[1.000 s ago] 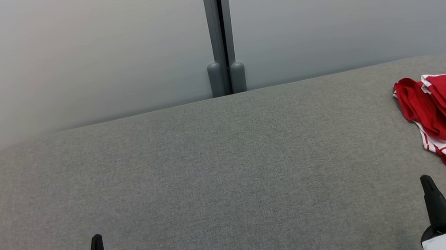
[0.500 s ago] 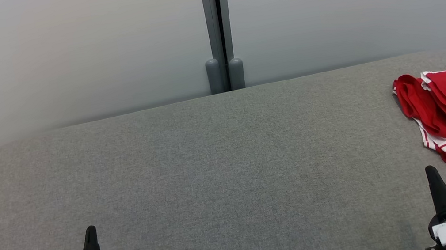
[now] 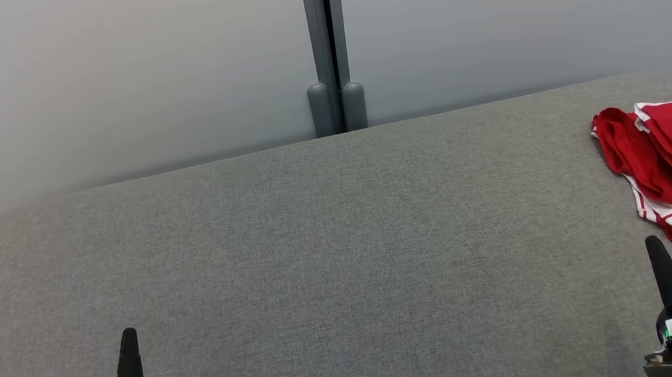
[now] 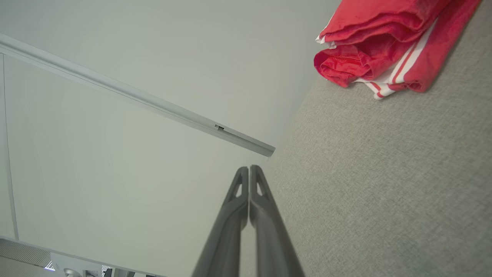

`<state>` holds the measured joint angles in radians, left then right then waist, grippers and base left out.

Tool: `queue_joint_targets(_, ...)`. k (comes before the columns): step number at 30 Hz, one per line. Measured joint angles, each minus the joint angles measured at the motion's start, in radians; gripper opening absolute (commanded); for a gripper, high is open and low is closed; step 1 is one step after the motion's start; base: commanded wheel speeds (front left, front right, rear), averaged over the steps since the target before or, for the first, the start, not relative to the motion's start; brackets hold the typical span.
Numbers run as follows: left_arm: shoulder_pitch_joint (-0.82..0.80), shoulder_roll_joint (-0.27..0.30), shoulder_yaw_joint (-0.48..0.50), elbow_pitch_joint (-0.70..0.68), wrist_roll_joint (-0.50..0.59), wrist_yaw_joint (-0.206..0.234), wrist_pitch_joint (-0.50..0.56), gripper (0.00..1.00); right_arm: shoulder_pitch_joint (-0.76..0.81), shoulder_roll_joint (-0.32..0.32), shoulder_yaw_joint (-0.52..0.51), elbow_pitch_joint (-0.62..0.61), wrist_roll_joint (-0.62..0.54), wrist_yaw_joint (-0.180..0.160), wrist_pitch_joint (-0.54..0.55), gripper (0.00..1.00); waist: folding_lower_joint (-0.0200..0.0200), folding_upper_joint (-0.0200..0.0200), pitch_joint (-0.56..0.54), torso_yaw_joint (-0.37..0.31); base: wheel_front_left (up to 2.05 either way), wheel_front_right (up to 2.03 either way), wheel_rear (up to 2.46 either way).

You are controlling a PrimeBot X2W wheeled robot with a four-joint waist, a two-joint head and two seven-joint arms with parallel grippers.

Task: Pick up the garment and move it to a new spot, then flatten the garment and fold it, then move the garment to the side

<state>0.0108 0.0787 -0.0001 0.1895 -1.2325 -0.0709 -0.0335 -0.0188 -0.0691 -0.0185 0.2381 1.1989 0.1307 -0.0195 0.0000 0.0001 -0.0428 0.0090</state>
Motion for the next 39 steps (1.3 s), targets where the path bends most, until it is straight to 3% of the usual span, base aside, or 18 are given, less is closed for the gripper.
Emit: queue_joint_targets(39, -0.082, -0.001, 0.057, 0.043, -0.314, -0.044, 0.091, 0.00, -0.064, 0.002, -0.056, 0.004, 0.329, 0.000, 0.087, 0.00, 0.0000, 0.0000, 0.034, -0.007, 0.00, 0.00, 0.00)
